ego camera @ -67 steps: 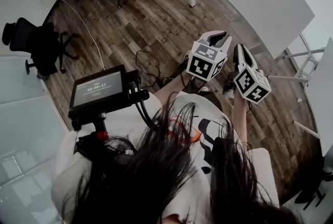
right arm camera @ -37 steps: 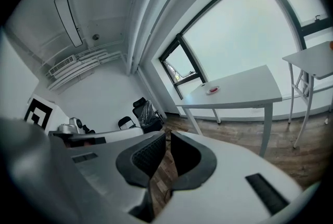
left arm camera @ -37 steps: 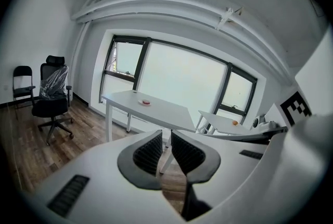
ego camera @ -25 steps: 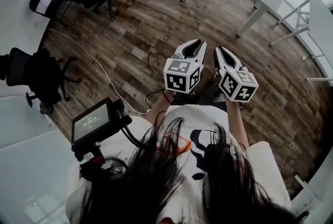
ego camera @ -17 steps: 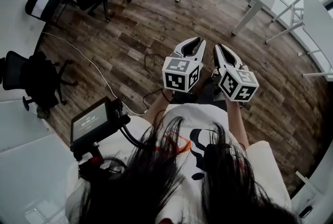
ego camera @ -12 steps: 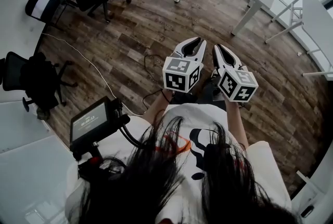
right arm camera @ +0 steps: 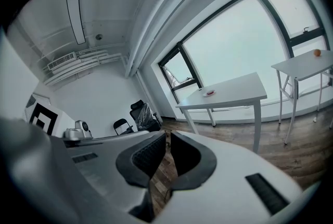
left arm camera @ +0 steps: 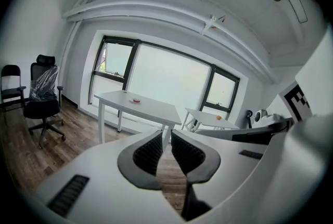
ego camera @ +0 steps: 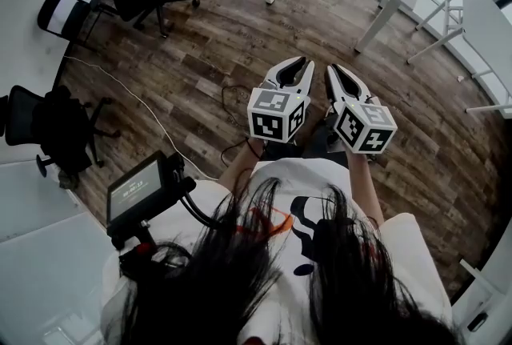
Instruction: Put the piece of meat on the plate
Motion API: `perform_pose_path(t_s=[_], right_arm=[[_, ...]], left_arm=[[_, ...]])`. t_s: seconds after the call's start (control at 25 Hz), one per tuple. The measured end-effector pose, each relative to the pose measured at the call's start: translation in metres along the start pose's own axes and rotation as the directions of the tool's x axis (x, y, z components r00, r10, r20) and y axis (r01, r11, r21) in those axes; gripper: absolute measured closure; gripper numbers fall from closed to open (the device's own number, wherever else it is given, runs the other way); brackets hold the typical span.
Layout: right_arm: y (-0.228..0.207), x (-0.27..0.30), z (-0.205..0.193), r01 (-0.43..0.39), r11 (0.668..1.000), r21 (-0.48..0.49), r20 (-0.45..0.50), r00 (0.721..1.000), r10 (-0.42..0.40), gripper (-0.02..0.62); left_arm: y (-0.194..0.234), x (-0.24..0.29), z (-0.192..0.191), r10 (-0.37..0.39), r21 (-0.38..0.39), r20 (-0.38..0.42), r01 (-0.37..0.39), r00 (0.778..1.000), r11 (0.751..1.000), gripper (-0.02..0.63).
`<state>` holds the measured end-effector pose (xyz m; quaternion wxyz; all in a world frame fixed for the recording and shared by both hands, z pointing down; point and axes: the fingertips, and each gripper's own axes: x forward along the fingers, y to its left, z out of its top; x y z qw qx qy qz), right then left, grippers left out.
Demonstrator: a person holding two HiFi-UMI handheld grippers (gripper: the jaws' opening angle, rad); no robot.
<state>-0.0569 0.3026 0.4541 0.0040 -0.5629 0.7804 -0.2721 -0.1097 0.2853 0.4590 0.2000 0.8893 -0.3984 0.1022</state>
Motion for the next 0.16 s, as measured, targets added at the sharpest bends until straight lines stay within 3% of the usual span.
perform_pose_path(t_s=[0.16], right_arm=[[-0.0032,-0.0011,0.0002,-0.002,1.0,-0.001,0.004,1.0,0.002,0.557]], left_arm=[[-0.0024,0.003,-0.0026,0.001,0.007,-0.002,-0.001,1.0,1.0,0.548]])
